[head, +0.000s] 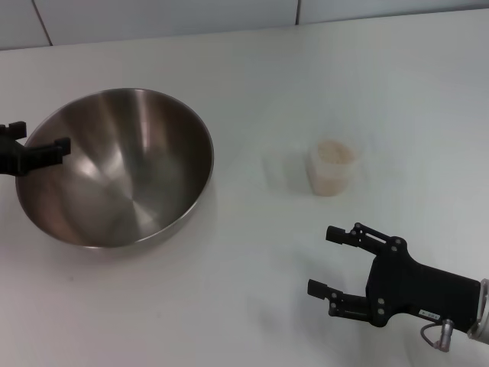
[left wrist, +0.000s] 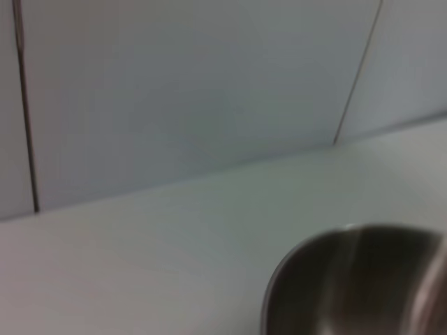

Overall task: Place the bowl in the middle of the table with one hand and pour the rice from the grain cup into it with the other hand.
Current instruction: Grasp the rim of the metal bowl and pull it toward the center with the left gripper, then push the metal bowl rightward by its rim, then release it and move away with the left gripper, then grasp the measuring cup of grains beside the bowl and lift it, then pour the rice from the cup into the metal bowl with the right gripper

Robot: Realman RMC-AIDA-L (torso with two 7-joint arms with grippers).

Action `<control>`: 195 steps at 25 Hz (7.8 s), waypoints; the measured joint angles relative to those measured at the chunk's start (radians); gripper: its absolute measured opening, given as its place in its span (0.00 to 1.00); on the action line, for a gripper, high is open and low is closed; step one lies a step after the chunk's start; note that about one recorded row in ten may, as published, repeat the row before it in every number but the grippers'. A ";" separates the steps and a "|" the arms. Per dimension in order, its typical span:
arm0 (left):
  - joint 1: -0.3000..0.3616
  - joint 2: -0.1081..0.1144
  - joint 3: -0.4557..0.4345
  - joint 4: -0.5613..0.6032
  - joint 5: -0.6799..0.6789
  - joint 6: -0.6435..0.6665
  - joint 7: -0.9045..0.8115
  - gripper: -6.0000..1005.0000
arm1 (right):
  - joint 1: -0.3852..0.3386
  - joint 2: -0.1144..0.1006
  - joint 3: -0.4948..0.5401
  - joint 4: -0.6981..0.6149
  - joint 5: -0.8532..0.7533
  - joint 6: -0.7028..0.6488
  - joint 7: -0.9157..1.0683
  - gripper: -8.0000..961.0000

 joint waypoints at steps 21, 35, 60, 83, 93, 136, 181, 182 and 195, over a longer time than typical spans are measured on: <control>-0.103 -0.006 -0.046 -0.052 0.205 0.016 -0.114 0.85 | 0.007 0.000 0.000 0.000 0.000 0.005 0.002 0.87; -0.151 -0.009 -0.045 -0.054 0.307 0.070 -0.135 0.38 | 0.011 0.000 0.000 0.000 0.000 -0.001 0.002 0.87; -0.394 -0.008 -0.308 -0.212 0.298 0.281 -0.151 0.05 | 0.019 0.000 0.000 0.001 -0.010 0.004 0.002 0.87; -0.452 -0.013 -0.152 -0.355 0.258 0.093 -0.098 0.13 | 0.022 0.000 0.000 0.000 -0.011 0.004 0.002 0.87; -0.209 -0.009 -0.149 0.023 0.115 0.352 0.175 0.43 | -0.015 0.001 0.143 0.001 -0.002 0.008 -0.001 0.87; -0.026 -0.013 -0.126 0.123 0.065 0.514 0.321 0.86 | 0.140 0.008 0.575 0.104 -0.001 0.445 -0.090 0.87; -0.032 -0.013 -0.124 0.110 0.062 0.520 0.329 0.86 | 0.128 0.008 0.722 0.232 0.000 0.231 -0.398 0.03; -0.032 -0.013 -0.124 0.110 0.062 0.520 0.329 0.86 | 0.122 0.008 0.733 0.245 0.000 0.187 -0.434 0.03; -0.038 -0.012 -0.109 0.110 0.062 0.519 0.323 0.86 | 0.180 0.012 0.754 0.585 -0.009 0.153 -1.588 0.02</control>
